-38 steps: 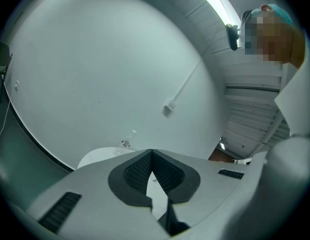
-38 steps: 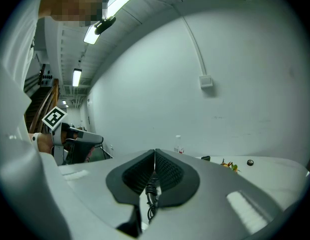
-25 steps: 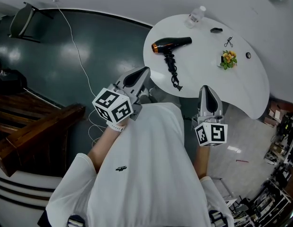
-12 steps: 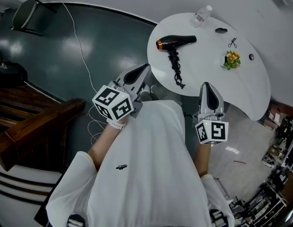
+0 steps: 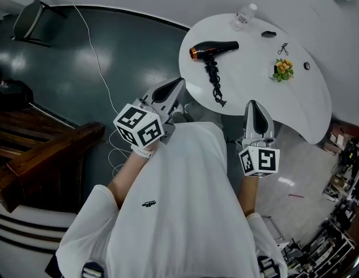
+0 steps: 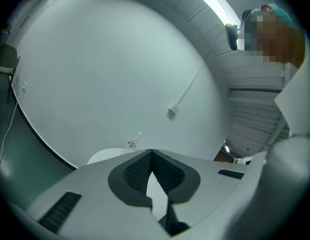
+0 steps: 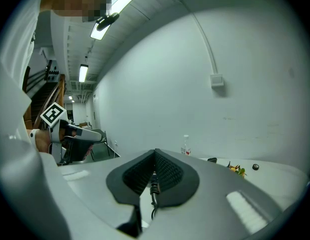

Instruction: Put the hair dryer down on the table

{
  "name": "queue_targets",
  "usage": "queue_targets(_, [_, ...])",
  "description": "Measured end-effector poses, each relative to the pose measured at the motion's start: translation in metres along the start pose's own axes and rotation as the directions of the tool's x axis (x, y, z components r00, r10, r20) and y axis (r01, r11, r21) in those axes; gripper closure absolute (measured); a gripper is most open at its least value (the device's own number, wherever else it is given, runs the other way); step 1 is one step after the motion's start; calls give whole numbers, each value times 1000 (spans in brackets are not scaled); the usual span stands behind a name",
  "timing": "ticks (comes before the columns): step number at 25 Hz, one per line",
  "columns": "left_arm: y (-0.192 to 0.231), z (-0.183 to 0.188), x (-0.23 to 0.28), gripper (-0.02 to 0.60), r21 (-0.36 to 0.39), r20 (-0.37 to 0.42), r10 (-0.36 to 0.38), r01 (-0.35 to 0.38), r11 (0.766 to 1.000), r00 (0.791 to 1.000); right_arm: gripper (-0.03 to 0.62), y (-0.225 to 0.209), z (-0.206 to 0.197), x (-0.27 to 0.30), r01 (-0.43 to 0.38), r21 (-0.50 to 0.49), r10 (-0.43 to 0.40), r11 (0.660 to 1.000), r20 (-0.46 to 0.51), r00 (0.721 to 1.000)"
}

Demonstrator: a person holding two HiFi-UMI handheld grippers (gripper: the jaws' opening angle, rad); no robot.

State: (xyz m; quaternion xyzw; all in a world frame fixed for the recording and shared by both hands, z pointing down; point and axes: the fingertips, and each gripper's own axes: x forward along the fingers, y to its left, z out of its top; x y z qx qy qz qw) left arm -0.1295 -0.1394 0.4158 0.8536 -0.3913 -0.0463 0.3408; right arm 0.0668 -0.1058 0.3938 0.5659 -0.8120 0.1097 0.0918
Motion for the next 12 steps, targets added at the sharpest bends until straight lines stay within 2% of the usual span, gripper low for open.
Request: queue_targets(12, [-3,4,8,580,11,-6,-24,24,1000,1000,582,-4,3,-1,25,1,-25,1000,7,1000])
